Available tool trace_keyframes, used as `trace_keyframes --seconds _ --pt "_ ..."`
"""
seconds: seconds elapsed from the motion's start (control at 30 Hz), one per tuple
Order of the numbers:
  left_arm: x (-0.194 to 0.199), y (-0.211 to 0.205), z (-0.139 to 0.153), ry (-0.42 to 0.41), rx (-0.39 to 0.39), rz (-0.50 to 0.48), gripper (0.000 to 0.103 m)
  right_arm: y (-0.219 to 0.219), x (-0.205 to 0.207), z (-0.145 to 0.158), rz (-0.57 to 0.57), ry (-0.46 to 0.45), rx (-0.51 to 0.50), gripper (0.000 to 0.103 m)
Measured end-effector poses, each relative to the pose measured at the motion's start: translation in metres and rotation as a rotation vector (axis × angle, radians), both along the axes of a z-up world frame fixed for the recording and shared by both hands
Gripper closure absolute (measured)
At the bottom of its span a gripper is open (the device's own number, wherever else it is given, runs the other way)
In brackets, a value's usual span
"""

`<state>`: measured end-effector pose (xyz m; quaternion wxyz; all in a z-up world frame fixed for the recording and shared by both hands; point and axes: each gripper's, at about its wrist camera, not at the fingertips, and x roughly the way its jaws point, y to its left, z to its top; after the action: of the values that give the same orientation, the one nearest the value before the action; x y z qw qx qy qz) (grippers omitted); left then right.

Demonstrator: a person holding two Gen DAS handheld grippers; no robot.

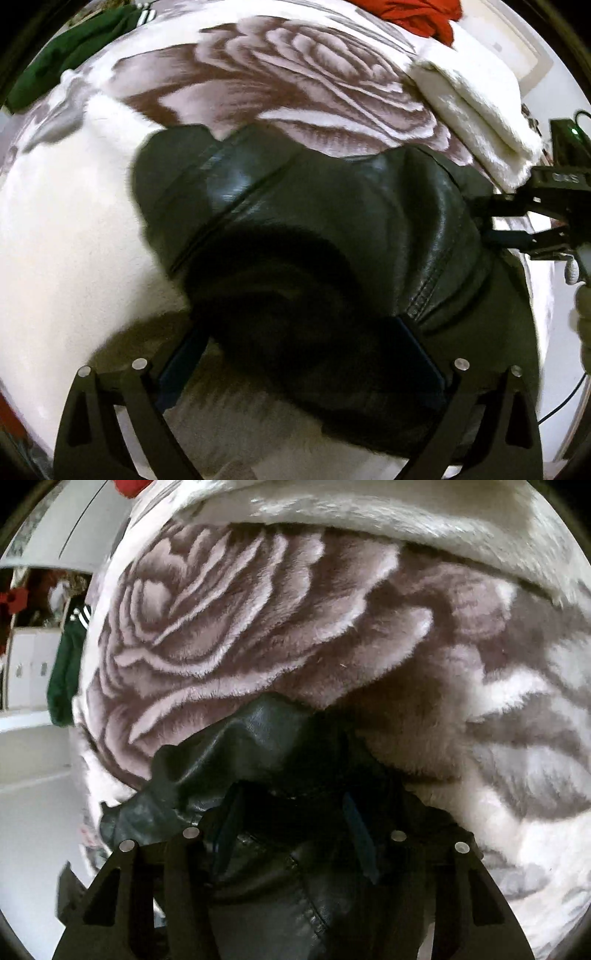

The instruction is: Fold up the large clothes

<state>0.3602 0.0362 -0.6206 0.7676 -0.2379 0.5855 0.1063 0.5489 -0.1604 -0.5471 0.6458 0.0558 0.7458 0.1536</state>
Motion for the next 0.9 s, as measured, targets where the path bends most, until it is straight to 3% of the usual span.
trace_keyframes --seconds 0.07,0.13,0.17,0.23,0.3,0.43,0.57,0.7,0.9 --pt "-0.014 0.015 0.021 -0.009 0.009 0.028 0.001 -0.002 -0.002 0.016 -0.006 0.044 0.027 0.042" --pt "-0.034 0.035 0.035 -0.019 -0.036 0.081 0.001 -0.020 -0.008 0.036 -0.046 0.048 0.104 0.042" --pt "-0.043 0.040 0.036 -0.021 -0.059 0.103 0.001 -0.027 -0.014 0.046 -0.064 0.044 0.135 0.041" --pt "-0.066 0.056 0.029 0.006 -0.143 0.171 0.001 -0.054 -0.039 0.066 -0.128 0.030 0.223 0.029" --pt "-0.073 0.064 0.011 0.020 -0.232 0.195 0.002 -0.080 -0.068 0.070 -0.204 0.026 0.239 0.027" --pt "-0.060 0.068 -0.017 -0.017 -0.374 0.199 0.004 -0.124 -0.139 0.046 -0.408 0.086 0.293 0.026" --pt "-0.039 0.076 -0.024 -0.078 -0.422 0.161 0.004 -0.143 -0.221 0.005 -0.686 0.151 0.436 0.025" --pt "-0.023 0.084 -0.022 -0.071 -0.463 0.097 0.004 -0.135 -0.288 -0.033 -0.958 0.195 0.620 0.022" --pt "-0.024 0.084 -0.027 -0.064 -0.637 0.006 0.004 -0.092 -0.307 -0.066 -1.090 0.090 0.747 0.016"
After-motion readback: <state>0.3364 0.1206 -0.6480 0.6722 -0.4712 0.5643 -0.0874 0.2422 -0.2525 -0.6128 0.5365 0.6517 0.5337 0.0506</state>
